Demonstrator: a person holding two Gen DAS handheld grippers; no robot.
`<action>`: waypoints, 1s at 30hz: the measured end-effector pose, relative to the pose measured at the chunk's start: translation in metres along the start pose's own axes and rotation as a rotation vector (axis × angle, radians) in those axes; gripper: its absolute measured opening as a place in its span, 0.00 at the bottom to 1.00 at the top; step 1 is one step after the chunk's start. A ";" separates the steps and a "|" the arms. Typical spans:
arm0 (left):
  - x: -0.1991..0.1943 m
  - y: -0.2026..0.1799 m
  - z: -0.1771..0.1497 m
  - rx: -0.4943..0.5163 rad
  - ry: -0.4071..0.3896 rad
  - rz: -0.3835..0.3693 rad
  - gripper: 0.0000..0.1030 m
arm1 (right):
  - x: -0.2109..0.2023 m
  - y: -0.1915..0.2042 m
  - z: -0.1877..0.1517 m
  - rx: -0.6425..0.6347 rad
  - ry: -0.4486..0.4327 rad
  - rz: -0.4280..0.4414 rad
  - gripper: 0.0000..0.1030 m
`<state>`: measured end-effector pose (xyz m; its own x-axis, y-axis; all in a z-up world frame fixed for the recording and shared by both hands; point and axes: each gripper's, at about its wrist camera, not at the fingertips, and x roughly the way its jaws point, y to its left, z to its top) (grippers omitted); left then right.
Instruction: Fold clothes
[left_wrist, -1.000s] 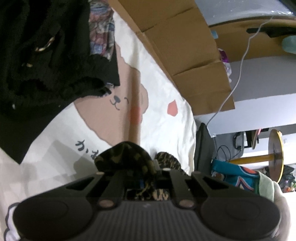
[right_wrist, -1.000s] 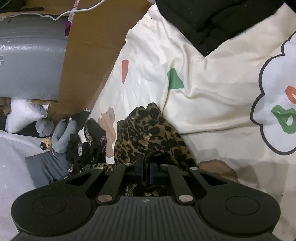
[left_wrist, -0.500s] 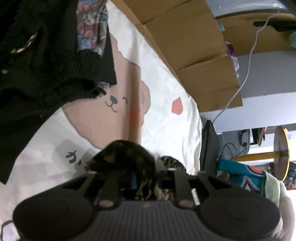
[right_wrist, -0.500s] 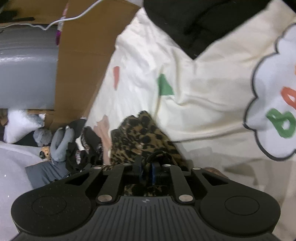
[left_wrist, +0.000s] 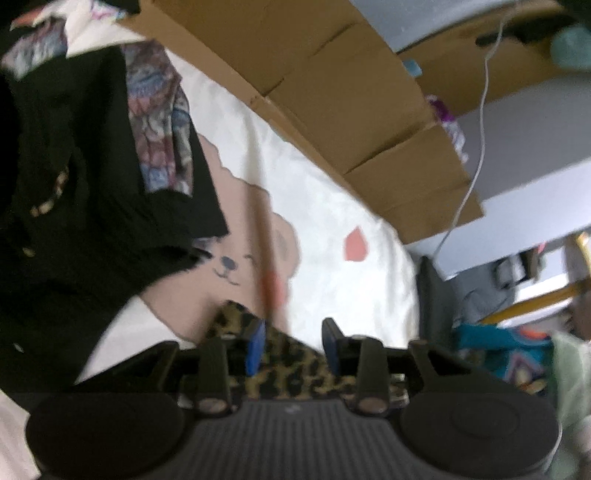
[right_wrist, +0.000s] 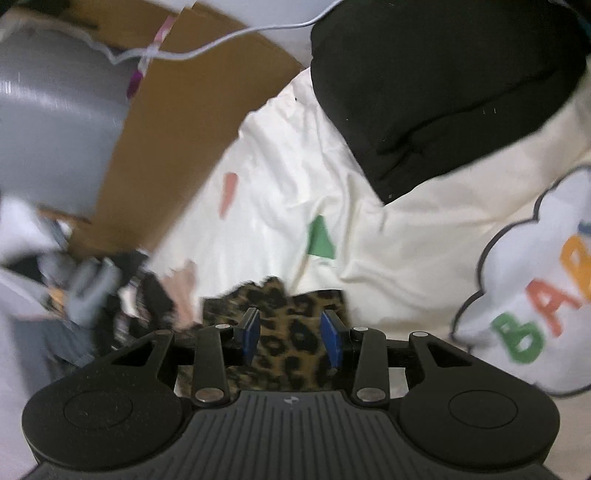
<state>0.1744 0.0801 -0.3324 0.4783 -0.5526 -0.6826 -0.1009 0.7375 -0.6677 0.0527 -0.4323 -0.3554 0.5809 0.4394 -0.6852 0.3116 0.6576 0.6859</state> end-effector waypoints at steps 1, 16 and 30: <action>0.002 -0.002 -0.001 0.029 0.006 0.027 0.34 | 0.003 0.002 -0.001 -0.028 0.005 -0.019 0.38; 0.041 -0.012 -0.013 0.310 0.083 0.245 0.34 | 0.041 0.025 -0.008 -0.266 0.081 -0.180 0.10; 0.054 -0.022 -0.012 0.424 0.079 0.327 0.34 | 0.030 0.046 -0.001 -0.338 0.005 -0.210 0.02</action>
<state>0.1919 0.0295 -0.3587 0.4126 -0.2837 -0.8656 0.1358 0.9588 -0.2495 0.0835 -0.3883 -0.3446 0.5266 0.2762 -0.8040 0.1576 0.8977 0.4116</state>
